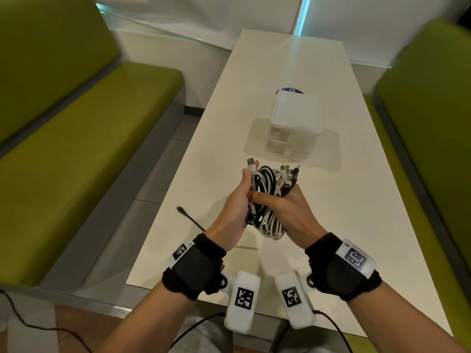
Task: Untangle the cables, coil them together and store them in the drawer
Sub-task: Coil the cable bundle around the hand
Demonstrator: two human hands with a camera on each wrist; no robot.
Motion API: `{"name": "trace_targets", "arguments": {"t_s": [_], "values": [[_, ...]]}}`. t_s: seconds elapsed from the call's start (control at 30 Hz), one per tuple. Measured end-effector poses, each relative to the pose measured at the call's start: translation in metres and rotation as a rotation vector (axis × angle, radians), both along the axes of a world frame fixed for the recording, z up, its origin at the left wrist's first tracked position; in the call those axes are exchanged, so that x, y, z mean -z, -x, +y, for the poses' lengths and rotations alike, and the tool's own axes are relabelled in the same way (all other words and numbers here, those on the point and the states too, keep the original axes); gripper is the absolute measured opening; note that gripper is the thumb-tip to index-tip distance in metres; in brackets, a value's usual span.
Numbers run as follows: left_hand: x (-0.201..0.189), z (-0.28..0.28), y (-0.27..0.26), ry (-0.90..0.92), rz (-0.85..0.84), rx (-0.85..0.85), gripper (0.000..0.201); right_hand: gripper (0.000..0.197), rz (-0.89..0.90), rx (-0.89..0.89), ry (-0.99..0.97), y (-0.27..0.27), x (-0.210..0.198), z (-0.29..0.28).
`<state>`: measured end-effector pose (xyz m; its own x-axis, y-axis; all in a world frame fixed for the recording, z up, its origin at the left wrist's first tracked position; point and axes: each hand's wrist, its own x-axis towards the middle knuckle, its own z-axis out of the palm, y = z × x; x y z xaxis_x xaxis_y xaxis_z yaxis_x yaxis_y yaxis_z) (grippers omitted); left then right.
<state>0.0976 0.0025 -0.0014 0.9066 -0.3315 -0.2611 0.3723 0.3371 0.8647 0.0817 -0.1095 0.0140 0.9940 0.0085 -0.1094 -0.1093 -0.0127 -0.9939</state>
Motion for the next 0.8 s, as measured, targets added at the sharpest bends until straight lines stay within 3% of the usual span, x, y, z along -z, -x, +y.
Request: {"name": "trace_targets", "arguments": {"t_s": [0.27, 0.43, 0.5, 0.6, 0.8], "values": [[0.001, 0.011, -0.002, -0.188, -0.139, 0.134, 0.052, 0.014, 0.014, -0.010, 0.035, 0.001, -0.006, -0.005], [-0.003, 0.000, 0.006, -0.153, -0.155, -0.111, 0.044, 0.046, -0.001, -0.004, 0.000, 0.001, -0.011, -0.001], [-0.002, 0.000, 0.008, -0.143, -0.130, -0.166, 0.038, 0.045, 0.000, 0.024, -0.001, 0.000, -0.009, -0.002], [0.000, 0.011, 0.007, -0.127, -0.079, -0.199, 0.051, 0.052, 0.027, 0.085, -0.004, 0.001, -0.005, -0.008], [0.016, 0.026, 0.017, -0.250, 0.058, -0.061, 0.076, 0.060, 0.044, 0.128, -0.062, -0.001, -0.005, -0.011]]}}
